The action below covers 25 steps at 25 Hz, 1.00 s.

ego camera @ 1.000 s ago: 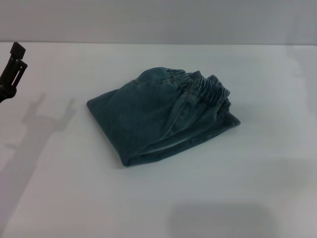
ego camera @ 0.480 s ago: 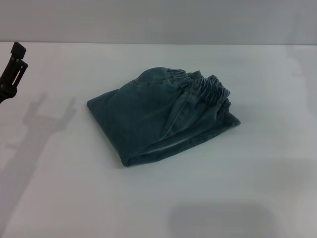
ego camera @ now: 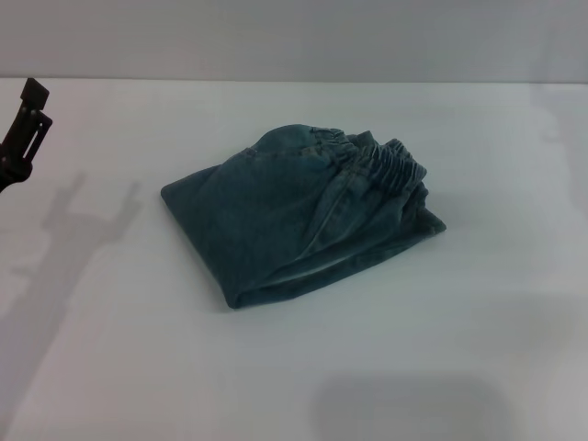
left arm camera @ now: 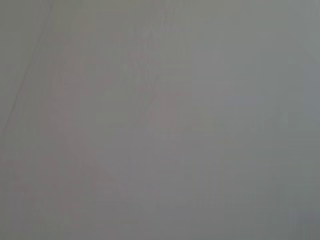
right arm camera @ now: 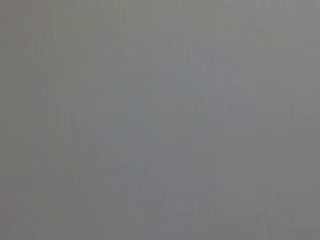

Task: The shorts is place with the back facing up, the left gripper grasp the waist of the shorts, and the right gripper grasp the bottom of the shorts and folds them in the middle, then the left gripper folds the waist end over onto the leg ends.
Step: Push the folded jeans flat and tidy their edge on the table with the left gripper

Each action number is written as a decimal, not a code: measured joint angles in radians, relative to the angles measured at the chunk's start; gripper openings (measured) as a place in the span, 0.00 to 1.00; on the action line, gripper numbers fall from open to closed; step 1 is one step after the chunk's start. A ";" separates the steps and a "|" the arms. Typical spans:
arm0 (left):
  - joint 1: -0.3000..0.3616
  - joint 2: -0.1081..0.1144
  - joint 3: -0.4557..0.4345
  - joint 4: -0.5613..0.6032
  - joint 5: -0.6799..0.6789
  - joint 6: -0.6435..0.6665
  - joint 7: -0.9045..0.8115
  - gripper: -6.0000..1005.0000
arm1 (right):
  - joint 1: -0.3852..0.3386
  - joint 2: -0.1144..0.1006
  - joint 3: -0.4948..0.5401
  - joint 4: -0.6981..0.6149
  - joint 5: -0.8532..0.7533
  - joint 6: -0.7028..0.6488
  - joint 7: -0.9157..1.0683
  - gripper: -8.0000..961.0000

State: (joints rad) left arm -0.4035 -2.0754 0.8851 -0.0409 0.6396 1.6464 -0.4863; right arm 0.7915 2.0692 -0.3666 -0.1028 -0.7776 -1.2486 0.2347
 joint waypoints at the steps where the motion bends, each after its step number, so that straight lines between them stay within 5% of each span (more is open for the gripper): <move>1: 0.000 0.000 0.000 0.000 0.000 0.000 0.000 0.82 | 0.000 0.000 0.000 0.000 0.000 0.000 0.000 0.61; 25: -0.001 -0.002 0.000 -0.001 0.002 0.001 0.000 0.82 | 0.008 0.000 0.000 0.000 0.000 0.000 0.003 0.61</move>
State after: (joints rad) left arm -0.4043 -2.0769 0.8851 -0.0415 0.6412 1.6474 -0.4862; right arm 0.7992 2.0693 -0.3666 -0.1028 -0.7777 -1.2486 0.2378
